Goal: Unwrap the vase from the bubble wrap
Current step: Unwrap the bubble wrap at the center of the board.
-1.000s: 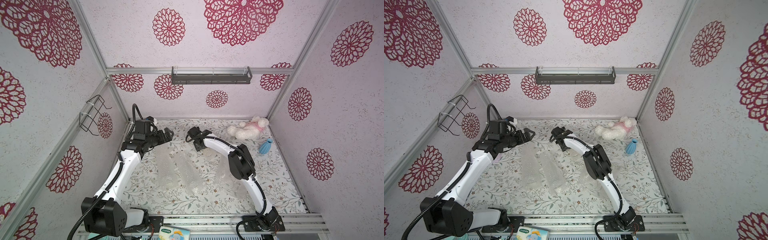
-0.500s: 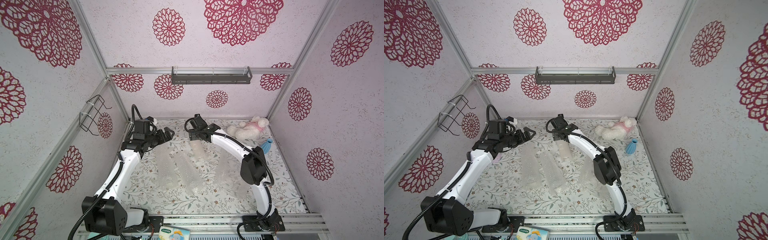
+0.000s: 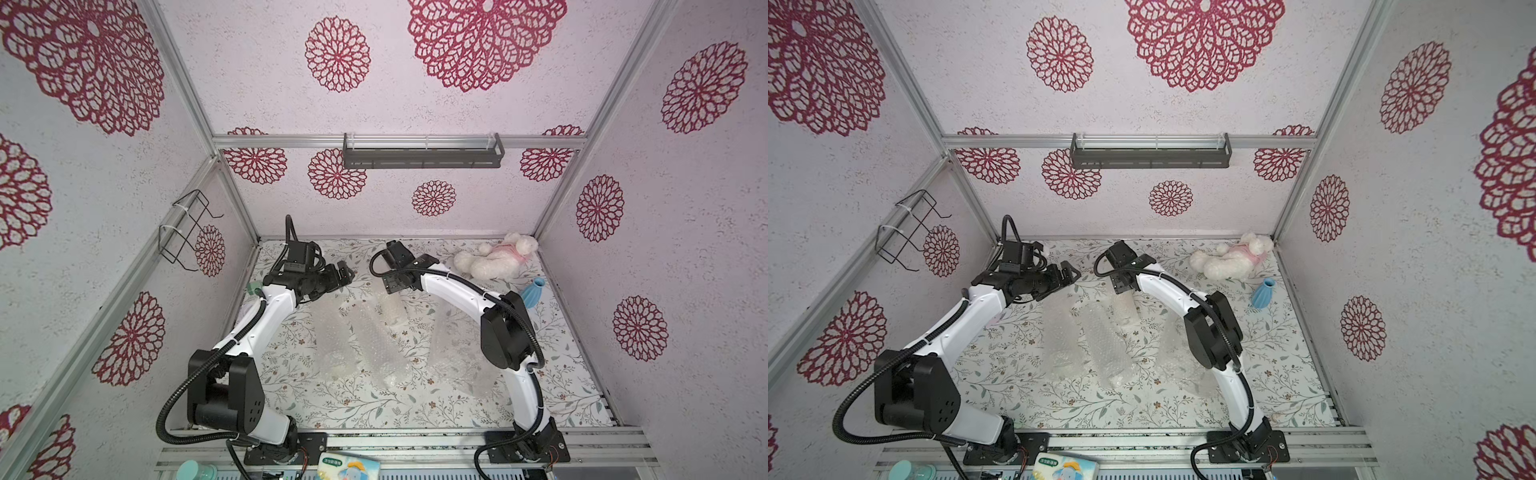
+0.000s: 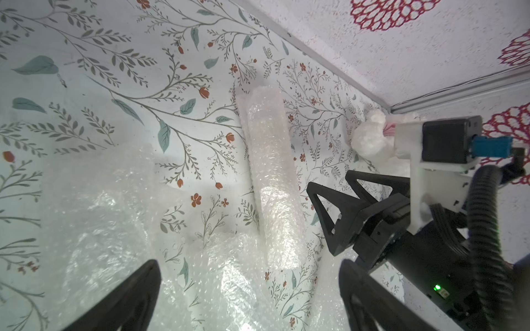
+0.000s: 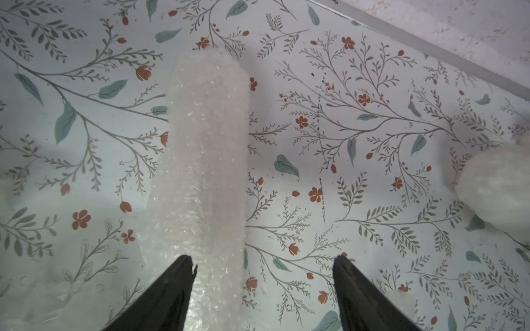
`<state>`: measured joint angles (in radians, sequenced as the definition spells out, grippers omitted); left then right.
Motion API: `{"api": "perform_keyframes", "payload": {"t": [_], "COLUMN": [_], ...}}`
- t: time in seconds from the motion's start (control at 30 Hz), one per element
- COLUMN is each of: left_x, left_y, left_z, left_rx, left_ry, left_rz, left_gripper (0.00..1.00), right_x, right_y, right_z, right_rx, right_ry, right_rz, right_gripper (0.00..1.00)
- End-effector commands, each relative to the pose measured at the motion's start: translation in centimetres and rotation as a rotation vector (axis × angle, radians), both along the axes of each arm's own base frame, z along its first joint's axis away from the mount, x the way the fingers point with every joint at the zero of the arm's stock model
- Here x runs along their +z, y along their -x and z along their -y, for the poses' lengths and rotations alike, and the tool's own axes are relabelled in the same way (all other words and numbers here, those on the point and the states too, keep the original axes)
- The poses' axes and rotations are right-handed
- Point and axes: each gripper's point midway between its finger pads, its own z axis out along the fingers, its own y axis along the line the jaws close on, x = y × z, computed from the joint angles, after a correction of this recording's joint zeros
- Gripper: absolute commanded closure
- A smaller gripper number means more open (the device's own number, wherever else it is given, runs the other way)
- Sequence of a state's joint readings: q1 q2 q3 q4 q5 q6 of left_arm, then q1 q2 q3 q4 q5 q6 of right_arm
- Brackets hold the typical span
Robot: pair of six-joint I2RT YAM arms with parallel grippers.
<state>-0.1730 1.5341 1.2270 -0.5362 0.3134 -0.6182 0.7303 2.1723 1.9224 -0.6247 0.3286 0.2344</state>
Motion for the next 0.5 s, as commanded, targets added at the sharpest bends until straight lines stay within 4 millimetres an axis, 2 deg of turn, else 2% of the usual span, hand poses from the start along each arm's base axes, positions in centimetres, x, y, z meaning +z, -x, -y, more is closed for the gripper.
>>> {"api": "perform_keyframes", "payload": {"t": [0.0, 0.13, 0.23, 0.47], "left_x": [0.8, 1.4, 1.1, -0.2], "left_y": [-1.0, -1.5, -2.0, -2.9], "left_z": [0.4, 0.1, 0.0, 1.1], "left_rx": [0.016, 0.046, 0.069, 0.067], "left_ry": [-0.013, -0.025, -0.036, -0.042], "left_rz": [0.017, 0.023, 0.020, 0.005], "left_gripper": [0.01, 0.01, 0.01, 0.01], "right_x": [0.8, -0.3, -0.8, -3.1], "right_y": [-0.8, -1.2, -1.3, -1.7], "right_z": [-1.0, -2.1, -2.3, -1.0], "right_rx": [0.058, 0.095, 0.104, 0.067], "right_ry": [0.026, 0.032, 0.018, -0.089], "right_rz": [0.056, 0.035, 0.039, -0.027], "right_gripper": [0.21, 0.22, 0.22, 0.23]}}
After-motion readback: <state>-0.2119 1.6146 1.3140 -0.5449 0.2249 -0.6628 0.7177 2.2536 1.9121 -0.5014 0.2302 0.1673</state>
